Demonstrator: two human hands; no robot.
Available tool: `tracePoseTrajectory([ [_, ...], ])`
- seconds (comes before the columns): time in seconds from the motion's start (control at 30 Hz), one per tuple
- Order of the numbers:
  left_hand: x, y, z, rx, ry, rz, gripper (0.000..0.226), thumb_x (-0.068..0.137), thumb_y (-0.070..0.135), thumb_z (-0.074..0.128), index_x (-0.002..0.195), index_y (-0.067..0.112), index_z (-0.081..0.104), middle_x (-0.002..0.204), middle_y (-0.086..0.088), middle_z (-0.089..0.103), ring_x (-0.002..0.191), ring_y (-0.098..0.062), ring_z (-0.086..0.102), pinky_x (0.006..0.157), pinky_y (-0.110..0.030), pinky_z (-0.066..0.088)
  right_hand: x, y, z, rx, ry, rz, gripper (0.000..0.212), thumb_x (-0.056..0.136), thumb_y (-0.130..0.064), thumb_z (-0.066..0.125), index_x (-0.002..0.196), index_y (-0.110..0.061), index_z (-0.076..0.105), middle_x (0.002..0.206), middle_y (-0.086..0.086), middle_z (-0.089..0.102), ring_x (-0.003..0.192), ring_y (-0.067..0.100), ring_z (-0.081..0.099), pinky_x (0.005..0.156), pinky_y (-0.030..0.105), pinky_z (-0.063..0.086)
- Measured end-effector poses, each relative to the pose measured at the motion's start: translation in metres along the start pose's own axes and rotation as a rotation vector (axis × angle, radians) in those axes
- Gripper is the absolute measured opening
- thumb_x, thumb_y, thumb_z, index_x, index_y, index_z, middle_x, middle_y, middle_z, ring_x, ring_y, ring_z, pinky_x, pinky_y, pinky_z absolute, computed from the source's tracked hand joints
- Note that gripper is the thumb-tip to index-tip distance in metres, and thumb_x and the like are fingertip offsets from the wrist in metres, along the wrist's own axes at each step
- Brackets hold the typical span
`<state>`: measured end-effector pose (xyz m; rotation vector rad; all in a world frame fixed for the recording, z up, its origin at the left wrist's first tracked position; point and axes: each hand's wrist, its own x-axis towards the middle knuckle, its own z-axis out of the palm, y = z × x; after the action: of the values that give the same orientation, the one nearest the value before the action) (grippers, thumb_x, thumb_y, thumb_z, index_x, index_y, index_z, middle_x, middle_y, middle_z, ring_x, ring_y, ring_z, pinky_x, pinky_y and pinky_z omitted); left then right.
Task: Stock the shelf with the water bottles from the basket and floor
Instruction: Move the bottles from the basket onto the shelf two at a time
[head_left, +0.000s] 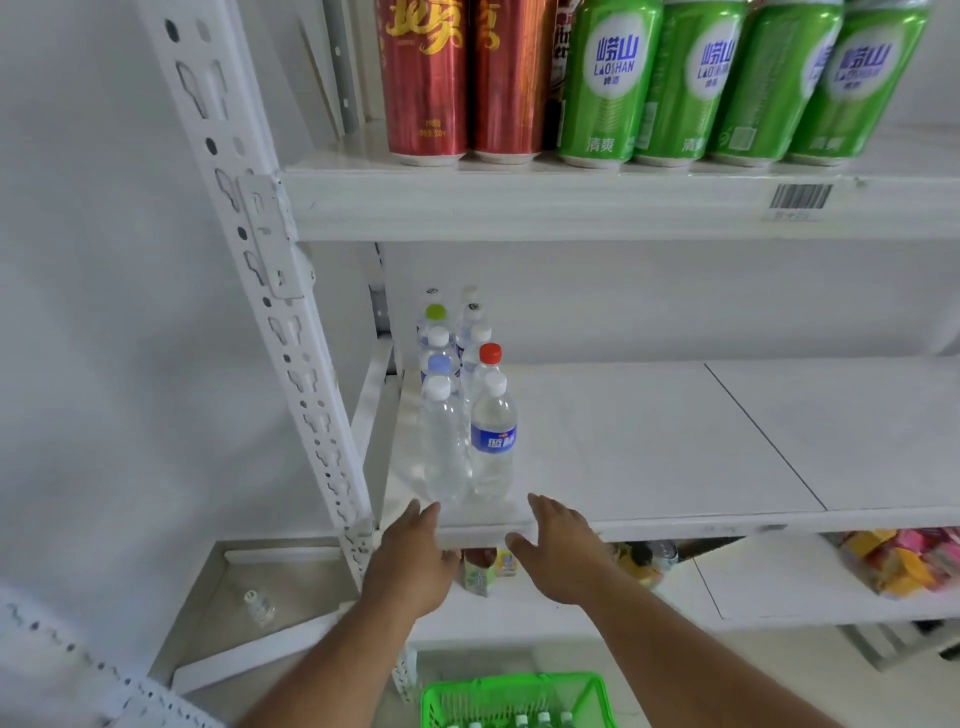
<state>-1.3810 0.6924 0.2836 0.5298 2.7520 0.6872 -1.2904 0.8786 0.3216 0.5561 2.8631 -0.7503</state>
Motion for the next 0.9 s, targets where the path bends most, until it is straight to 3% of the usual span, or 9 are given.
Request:
tracePoseTrajectory([
  [0.13,-0.040,0.010,0.004,0.148,-0.052,-0.012,0.072,0.090,0.045,0.054,0.153,0.027,0.024,0.164,-0.003,0.014,0.146,-0.026,0.025,0.114,-0.043,0.032,-0.036,0.023,0.015,-0.304,-0.087,-0.131,0.078,0.096,-0.058,0.038,0.157,-0.014,0.017,0.164,0.007,0.017,0.150,0.024,0.015,0.120,0.038,0.014],
  [0.3,-0.097,0.028,0.031,0.181,-0.083,-0.077,0.072,0.087,0.046,0.056,0.150,0.023,0.030,0.158,-0.005,0.030,0.139,-0.030,0.038,0.110,-0.042,0.038,-0.087,0.065,0.029,-0.403,-0.132,-0.216,0.079,0.093,-0.061,0.040,0.154,-0.013,0.023,0.160,0.008,0.026,0.147,0.029,0.019,0.118,0.046,0.023],
  [0.4,-0.135,0.040,0.063,0.158,-0.155,-0.136,0.072,0.087,0.047,0.058,0.150,0.023,0.032,0.158,-0.003,0.031,0.139,-0.029,0.039,0.110,-0.042,0.039,-0.119,0.100,0.042,-0.340,-0.196,-0.203,0.081,0.094,-0.059,0.042,0.155,-0.011,0.019,0.163,0.010,0.020,0.150,0.028,0.015,0.120,0.042,0.017],
  [0.5,-0.166,0.049,0.095,0.138,-0.193,-0.173,0.075,0.087,0.045,0.060,0.152,0.026,0.028,0.161,0.000,0.026,0.141,-0.027,0.036,0.113,-0.039,0.035,-0.146,0.131,0.054,-0.298,-0.257,-0.180,0.082,0.095,-0.058,0.044,0.156,-0.010,0.016,0.163,0.011,0.017,0.150,0.027,0.015,0.120,0.042,0.021],
  [0.9,-0.211,0.050,0.185,0.111,-0.388,-0.262,0.076,0.087,0.047,0.058,0.153,0.027,0.027,0.158,-0.001,0.031,0.139,-0.027,0.039,0.110,-0.037,0.038,-0.191,0.205,0.103,-0.183,-0.437,0.005,0.077,0.094,-0.054,0.048,0.154,-0.011,0.023,0.159,0.010,0.027,0.144,0.029,0.029,0.116,0.037,0.027],
])
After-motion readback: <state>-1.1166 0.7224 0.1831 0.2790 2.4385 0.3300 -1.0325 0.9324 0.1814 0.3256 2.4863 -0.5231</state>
